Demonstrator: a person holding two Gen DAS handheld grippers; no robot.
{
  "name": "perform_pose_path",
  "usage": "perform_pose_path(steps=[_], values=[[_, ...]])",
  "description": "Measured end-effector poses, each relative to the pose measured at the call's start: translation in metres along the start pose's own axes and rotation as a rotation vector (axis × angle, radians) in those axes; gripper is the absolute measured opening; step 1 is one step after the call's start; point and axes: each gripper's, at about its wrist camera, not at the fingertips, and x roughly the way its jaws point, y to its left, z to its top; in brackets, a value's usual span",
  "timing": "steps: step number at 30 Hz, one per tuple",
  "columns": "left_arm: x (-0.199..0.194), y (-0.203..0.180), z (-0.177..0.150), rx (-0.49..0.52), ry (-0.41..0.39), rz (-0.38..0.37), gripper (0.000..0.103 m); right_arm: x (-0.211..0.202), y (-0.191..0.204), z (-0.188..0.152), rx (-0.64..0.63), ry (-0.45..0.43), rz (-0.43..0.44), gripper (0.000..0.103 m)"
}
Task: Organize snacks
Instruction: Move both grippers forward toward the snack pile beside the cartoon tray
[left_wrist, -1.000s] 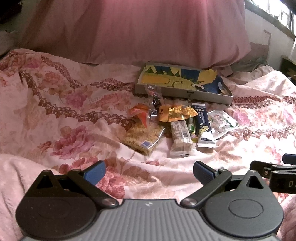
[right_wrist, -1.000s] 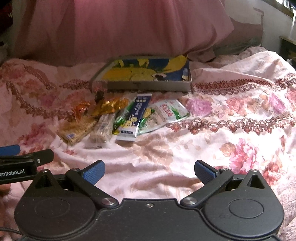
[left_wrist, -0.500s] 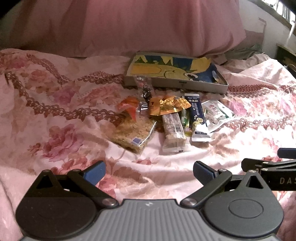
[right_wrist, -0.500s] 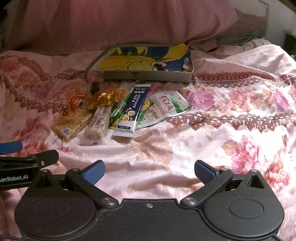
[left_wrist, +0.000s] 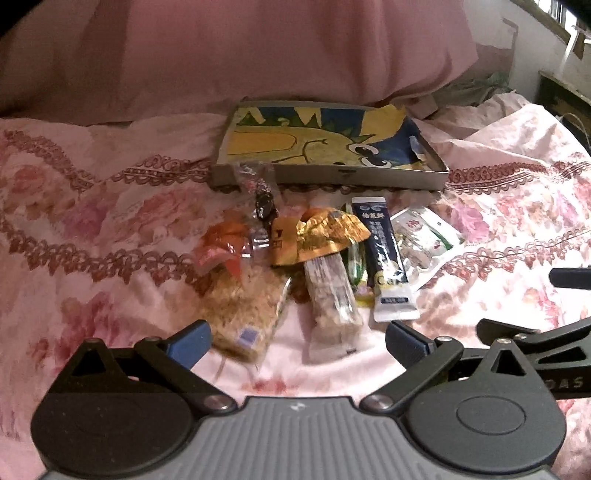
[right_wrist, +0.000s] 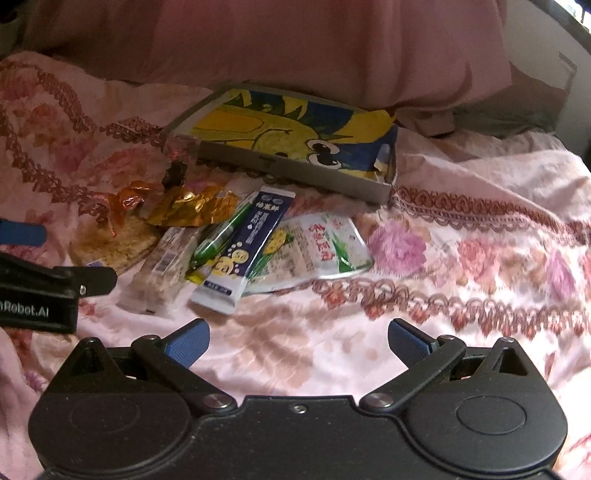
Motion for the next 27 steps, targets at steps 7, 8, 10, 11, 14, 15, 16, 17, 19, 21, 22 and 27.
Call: perform_pose_path(steps=[7, 8, 10, 11, 14, 15, 16, 17, 19, 21, 22, 27], values=[[0.01, 0.018, 0.027, -0.019, 0.002, 0.031, 0.103, 0.007, -0.015, 0.051, 0.02, 0.052, 0.046, 0.102], [0.011, 0.021, 0.032, -0.014, -0.004, 0.038, 0.103, 0.009, -0.017, 0.06, 0.038, 0.06, 0.056, 0.102], [0.014, 0.025, 0.04, 0.0, -0.016, 0.051, 0.103, 0.014, -0.024, 0.076, 0.088, 0.078, 0.09, 0.102], [0.017, 0.027, 0.044, 0.008, -0.02, 0.059, 0.103, 0.019, -0.028, 0.085, 0.114, 0.086, 0.109, 0.102], [0.028, 0.031, 0.053, 0.036, -0.011, 0.056, 0.103, 0.033, -0.033, 0.102, 0.142, 0.064, 0.123, 0.102], [0.032, 0.033, 0.056, 0.044, -0.001, 0.048, 0.103, 0.04, -0.033, 0.106, 0.141, 0.056, 0.121, 0.102], [0.036, 0.034, 0.059, 0.055, 0.006, 0.034, 0.103, 0.047, -0.034, 0.108, 0.141, 0.052, 0.121, 0.102], [0.04, 0.034, 0.061, 0.071, 0.007, 0.015, 0.103, 0.056, -0.035, 0.109, 0.145, 0.051, 0.12, 0.102], [0.046, 0.033, 0.065, 0.104, 0.002, -0.011, 0.103, 0.07, -0.038, 0.106, 0.156, 0.055, 0.127, 0.102], [0.052, 0.03, 0.068, 0.134, -0.014, -0.035, 0.103, 0.081, -0.041, 0.1, 0.166, 0.065, 0.143, 0.102], [0.056, 0.028, 0.069, 0.157, -0.022, -0.044, 0.103, 0.085, -0.043, 0.097, 0.163, 0.063, 0.161, 0.102], [0.077, 0.018, 0.071, 0.278, -0.055, -0.011, 0.103, 0.103, -0.052, 0.086, 0.158, 0.076, 0.199, 0.102]])
